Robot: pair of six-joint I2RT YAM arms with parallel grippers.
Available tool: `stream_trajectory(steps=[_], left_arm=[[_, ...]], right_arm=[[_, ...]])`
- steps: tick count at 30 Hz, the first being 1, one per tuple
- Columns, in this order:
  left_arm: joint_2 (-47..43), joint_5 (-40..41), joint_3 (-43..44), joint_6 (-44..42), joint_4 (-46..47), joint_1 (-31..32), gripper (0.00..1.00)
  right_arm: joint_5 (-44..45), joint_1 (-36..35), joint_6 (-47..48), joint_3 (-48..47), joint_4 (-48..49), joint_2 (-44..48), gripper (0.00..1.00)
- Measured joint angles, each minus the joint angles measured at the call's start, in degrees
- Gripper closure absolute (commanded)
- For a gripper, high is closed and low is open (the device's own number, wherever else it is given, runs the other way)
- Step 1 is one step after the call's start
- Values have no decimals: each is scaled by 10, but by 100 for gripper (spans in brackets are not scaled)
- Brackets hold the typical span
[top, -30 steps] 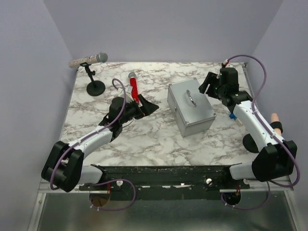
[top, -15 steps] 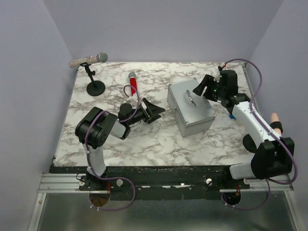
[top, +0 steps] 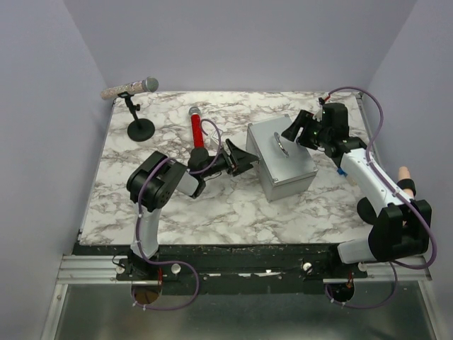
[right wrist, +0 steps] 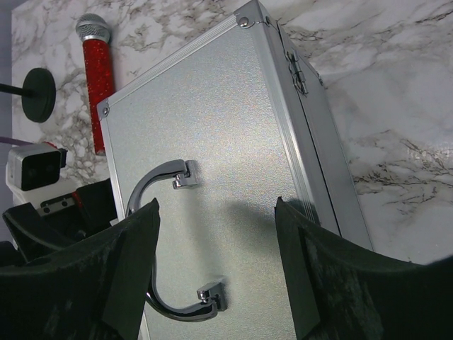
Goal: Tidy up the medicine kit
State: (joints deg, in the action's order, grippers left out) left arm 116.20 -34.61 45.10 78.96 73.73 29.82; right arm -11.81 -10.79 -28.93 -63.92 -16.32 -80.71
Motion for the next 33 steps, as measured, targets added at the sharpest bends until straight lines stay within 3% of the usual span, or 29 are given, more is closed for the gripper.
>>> stream_trajectory(steps=[17, 33], left_arm=[[42, 2, 40, -4, 5, 20, 1], [41, 2, 40, -12, 12, 21, 14]], right_arm=[[-16, 0, -2, -3, 7, -8, 26], [-25, 0, -7, -3, 14, -12, 26]])
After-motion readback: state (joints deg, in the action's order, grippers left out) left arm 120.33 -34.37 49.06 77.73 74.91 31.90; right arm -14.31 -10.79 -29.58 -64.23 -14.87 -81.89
